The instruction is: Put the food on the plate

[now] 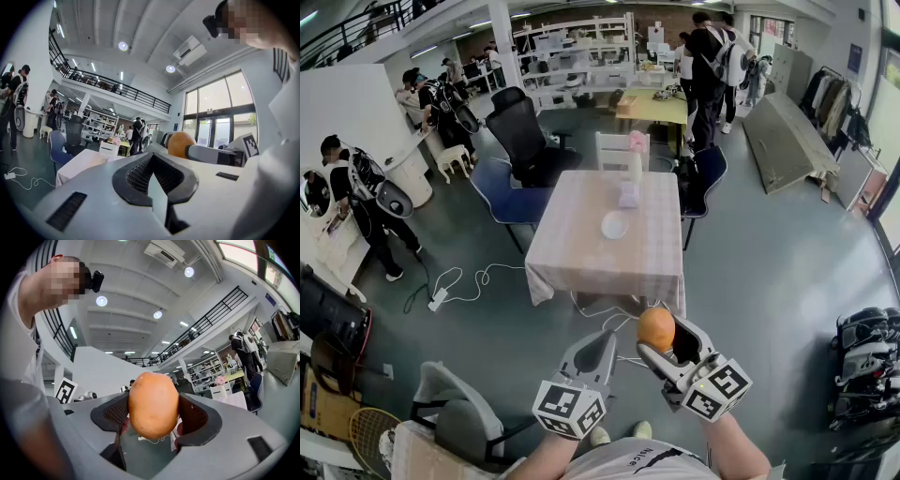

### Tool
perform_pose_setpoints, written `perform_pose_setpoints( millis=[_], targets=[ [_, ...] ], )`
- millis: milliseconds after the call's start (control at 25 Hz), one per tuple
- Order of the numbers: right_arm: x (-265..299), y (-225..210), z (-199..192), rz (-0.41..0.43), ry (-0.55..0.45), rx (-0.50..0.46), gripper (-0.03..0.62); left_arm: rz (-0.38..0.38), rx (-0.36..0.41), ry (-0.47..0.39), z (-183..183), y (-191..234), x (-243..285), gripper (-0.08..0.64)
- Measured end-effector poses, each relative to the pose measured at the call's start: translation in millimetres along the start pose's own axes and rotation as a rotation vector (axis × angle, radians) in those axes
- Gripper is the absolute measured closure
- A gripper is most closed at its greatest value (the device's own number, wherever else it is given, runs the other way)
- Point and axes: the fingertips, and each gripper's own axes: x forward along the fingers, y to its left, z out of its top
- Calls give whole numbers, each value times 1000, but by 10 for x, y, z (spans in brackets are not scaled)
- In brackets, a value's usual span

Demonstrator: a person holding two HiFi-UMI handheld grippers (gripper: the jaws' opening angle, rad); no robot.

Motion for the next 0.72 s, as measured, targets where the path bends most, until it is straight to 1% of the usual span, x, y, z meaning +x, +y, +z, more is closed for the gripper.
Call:
perform_pose_setpoints(
  millis=[360, 520, 720],
  targets=[
    [-108, -30, -25, 11, 0, 9, 273, 3, -3, 1, -66, -100, 25, 554],
    [-185, -102, 43, 19, -22, 57, 272, -1, -4, 4, -79, -158, 69, 554],
    [-323, -293, 70, 10, -45, 94, 272, 21, -2, 3, -114, -177, 158, 554]
  ],
)
